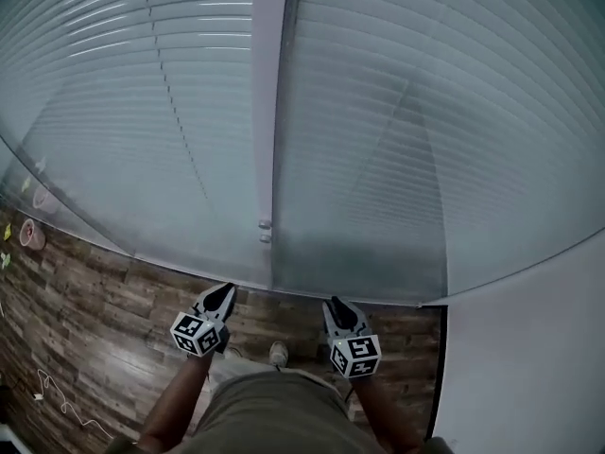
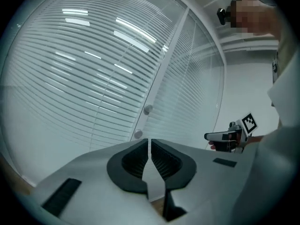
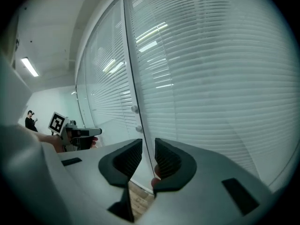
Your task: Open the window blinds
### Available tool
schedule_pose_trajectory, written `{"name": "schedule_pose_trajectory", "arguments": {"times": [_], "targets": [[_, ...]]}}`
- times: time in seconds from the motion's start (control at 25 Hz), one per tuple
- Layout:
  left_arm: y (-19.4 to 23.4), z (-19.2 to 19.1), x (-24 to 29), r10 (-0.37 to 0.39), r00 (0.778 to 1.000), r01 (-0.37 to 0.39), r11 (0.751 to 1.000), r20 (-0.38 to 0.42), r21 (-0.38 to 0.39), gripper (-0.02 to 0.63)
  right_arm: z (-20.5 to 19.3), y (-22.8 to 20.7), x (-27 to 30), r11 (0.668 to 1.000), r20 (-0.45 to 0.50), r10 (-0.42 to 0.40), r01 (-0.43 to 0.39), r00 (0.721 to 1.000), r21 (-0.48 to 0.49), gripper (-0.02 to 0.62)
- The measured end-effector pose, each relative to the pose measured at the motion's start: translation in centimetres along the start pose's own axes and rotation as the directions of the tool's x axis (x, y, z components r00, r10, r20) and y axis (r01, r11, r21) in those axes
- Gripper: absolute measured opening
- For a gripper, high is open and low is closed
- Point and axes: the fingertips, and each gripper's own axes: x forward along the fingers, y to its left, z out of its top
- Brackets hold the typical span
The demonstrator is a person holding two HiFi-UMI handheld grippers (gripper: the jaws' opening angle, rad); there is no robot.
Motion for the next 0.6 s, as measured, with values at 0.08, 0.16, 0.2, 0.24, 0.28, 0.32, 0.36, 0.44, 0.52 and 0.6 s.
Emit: {"name": "schedule_pose_trajectory", "arguments": {"times": [0.08, 0.16, 0.2, 0.24, 0.28, 0.32, 0.36, 0.44, 0.52, 0.6], "targets": [[-0.3, 0.6, 0.7, -0.012, 1.0, 0.012, 1.0, -0.002, 0.02, 0.014, -0.4, -0.6, -0.4, 0.999, 0.002, -0.026, 0.026, 1.0, 0.022, 0.092], [-0.8, 0.7, 1.0, -0.024, 1.0, 0.024, 0.999, -0.004, 0.025, 0.014, -0.9, -0.9, -1.0, 0.998, -0.003, -0.045, 0.045, 0.999, 0.043, 0.092], [-1.0, 0.8, 1.0, -0.028, 1.0, 0.028, 0.999, -0.006, 0.035, 0.014, -1.0, -1.1, -1.3, 0.997, -0.004, -0.055, 0.055, 0.998, 0.047, 0.092], [-1.4, 0.7, 0.6, -0.029, 1.0, 0.029, 0.999, -0.01, 0.041, 0.014, -1.1, -1.0, -1.8, 0.997, -0.005, -0.063, 0.063, 0.998, 0.054, 0.092], [-2.0, 0.3, -0.2, -0.026, 1.0, 0.027, 0.999, -0.015, 0.038, 0.014, -1.4, -0.8, -2.8, 0.996, -0.011, -0.067, 0.067, 0.998, 0.062, 0.092], [-2.9, -0.3, -1.3, -0.022, 1.0, 0.023, 0.999, -0.018, 0.027, 0.014, -1.9, -0.5, -4.1, 0.995, -0.019, -0.068, 0.069, 0.998, 0.065, 0.092], [-3.9, -1.0, -2.4, -0.018, 1.0, 0.019, 1.0, -0.021, 0.019, 0.014, -2.3, -0.2, -5.4, 0.996, -0.026, -0.068, 0.07, 0.997, 0.063, 0.092], [-5.2, -2.2, -3.9, -0.01, 1.0, 0.011, 1.0, -0.026, 0.01, 0.014, -2.9, 0.0, -7.1, 0.995, -0.023, -0.072, 0.074, 0.997, 0.061, 0.092], [-5.2, -3.3, -4.8, -0.009, 1.0, 0.009, 1.0, -0.024, -0.024, 0.014, -3.5, 0.3, -7.4, 0.995, -0.01, -0.075, 0.076, 0.997, 0.063, 0.092], [-3.7, -4.1, -4.4, -0.022, 0.999, 0.021, 0.998, -0.026, -0.052, 0.014, -3.7, 0.4, -5.9, 0.995, -0.003, -0.093, 0.093, 0.996, 0.047, 0.092]]}}
